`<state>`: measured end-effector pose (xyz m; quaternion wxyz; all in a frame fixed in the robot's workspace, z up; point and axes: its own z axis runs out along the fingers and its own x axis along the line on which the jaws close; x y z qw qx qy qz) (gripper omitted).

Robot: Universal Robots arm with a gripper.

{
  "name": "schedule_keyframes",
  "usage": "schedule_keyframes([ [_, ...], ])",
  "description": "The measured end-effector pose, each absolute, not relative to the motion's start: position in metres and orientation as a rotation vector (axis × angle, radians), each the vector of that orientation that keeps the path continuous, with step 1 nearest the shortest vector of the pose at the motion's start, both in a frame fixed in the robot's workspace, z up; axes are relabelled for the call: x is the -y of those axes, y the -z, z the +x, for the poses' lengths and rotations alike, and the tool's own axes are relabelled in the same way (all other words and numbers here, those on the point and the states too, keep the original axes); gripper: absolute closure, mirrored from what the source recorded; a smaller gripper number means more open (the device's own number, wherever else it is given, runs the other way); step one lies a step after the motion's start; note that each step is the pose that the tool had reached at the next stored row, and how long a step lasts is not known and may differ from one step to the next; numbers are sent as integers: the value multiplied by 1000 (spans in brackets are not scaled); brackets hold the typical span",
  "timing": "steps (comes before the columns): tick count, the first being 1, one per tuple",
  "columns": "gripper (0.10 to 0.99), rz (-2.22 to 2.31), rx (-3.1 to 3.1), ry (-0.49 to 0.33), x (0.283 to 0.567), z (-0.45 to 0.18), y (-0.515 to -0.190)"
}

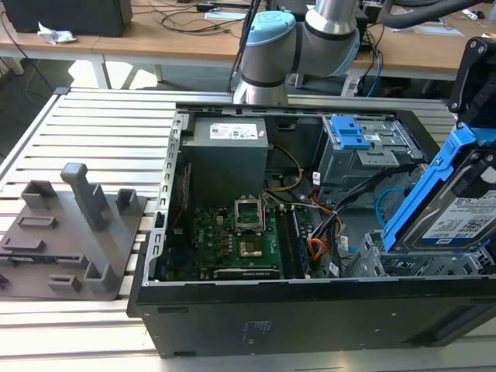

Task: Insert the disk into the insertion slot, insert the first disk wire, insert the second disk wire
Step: 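Insert the disk into the insertion slot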

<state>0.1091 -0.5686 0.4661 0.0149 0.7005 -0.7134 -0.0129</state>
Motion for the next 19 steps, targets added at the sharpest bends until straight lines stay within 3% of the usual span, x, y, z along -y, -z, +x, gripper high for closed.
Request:
schedule_keyframes([
  [19,718,2180,2220,40,559,115,-450],
])
